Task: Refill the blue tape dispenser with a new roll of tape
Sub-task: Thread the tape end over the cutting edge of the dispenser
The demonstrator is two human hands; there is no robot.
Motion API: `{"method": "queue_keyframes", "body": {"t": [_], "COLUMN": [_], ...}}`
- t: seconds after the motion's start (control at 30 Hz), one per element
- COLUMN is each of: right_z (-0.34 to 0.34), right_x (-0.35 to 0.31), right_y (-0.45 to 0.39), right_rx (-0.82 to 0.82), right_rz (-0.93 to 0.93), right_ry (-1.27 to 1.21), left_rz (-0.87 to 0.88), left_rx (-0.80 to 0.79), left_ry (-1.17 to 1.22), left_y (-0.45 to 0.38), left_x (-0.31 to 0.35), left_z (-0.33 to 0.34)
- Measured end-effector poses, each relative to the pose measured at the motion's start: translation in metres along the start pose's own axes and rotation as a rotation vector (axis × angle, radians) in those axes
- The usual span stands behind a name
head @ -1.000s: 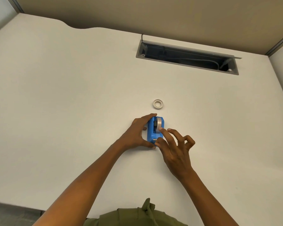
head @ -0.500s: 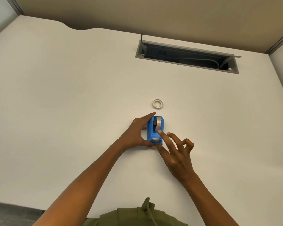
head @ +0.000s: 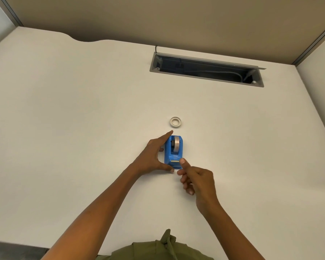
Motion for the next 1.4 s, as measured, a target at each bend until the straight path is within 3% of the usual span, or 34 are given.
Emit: {"method": "queue_keyframes", "body": {"t": [0.17, 0.67, 0.77, 0.9, 0.97, 1.13, 1.4], "right_z": [0.014, 0.021, 0.019, 0.008, 0.007, 0.012, 0.013], "right_x": [0.001, 0.003, 0.002, -0.017, -0.026, -0.036, -0.047], "right_y": [0.000, -0.002, -0.001, -0.002, -0.005, -0.019, -0.030], "right_rx": [0.003, -0.004, -0.023, 0.019, -0.028, -0.170, -0.206], "right_rz": [0.205, 0.220, 0.119, -0.440, -0.627, -0.660, -0.593], "right_ry": [-0.179, -0.325, -0.169, 0.414, 0.616, 0.783, 0.748], "left_rz": [0.013, 0.029, 0.027, 0.016, 0.008, 0.007, 0.023], "left_rx": [-0.001, -0.004, -0.005, -0.005, -0.003, 0.006, -0.005], "left_ry": [-0.005, 0.009, 0.006, 0.000, -0.005, 0.010, 0.008], "left_y": [0.000, -0.001, -0.002, -0.002, -0.002, -0.002, -0.001], "left_x": [-0.001, -0.002, -0.002, -0.002, -0.002, -0.002, 0.000], "left_z": [0.000, 0.000, 0.000, 0.000, 0.000, 0.001, -0.001]}}
Point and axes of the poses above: each hand's wrist, its own y-axis away from the middle knuckle, its own z-axis out of the palm, x = y × z, the point moved 4 cm from there along -y, towards the middle knuckle, and after that the axes turned 10 degrees about -z, right-handed, at the moved point
